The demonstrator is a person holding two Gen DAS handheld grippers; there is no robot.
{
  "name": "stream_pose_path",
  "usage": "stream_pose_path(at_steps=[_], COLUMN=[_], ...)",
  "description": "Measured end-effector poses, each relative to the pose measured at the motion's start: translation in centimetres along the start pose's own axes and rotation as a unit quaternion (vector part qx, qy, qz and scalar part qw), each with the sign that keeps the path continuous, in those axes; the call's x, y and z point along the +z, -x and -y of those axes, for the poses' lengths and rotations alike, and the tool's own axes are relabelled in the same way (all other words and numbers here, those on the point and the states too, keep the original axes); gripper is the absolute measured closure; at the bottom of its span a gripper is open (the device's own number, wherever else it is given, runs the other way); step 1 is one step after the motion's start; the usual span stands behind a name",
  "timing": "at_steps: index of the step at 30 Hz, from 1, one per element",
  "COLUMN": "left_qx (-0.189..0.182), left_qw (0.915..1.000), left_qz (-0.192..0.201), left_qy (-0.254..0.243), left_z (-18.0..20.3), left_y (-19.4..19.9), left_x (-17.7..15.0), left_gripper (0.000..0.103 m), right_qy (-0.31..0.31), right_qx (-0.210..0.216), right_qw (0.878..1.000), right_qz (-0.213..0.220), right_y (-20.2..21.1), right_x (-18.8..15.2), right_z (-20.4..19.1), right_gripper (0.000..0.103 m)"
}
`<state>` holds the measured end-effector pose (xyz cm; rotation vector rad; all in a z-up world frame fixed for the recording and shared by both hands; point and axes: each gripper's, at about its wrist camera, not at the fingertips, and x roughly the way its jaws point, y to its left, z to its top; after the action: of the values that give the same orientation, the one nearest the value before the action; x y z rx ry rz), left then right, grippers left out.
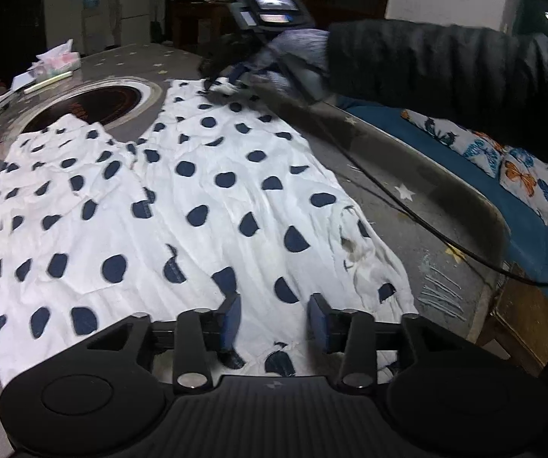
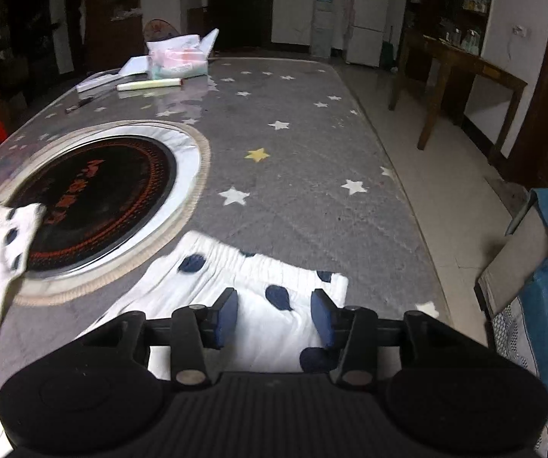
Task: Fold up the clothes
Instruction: 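Release the garment and smooth it flat with both grippers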
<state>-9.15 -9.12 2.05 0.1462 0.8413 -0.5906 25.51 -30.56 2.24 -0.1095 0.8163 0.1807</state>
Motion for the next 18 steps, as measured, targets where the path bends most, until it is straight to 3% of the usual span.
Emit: stream_pose_path(at_steps=[7,14,18], left_qx=[0.042,0.075,0.087], left_qw=[0.9988,0.9957,0.9938], left_qz=[0.008,0.023,0.034], left_qy=[0.023,0.049,0.061], left_z=[-0.3,-0.8,-0.8], left_y=[1.6,3.7,4.8], left_x=[-1.2,-2.8,-3.5], left_gripper=[0.045,0.038,0.038], right_qy=[0.043,0.081,0.110], right_qx=[0.045,0.114,0.122], right_qw=[0.998,0.990,0.986], right_qz=[-0.002,0.002,0.021], right_y=[7.1,15.5,19.1], right_x=[-4.9,-12.9,-16.4], right_z=[-2.5,-6.2,-8.1], right_gripper=[0.057,0.049,0.048])
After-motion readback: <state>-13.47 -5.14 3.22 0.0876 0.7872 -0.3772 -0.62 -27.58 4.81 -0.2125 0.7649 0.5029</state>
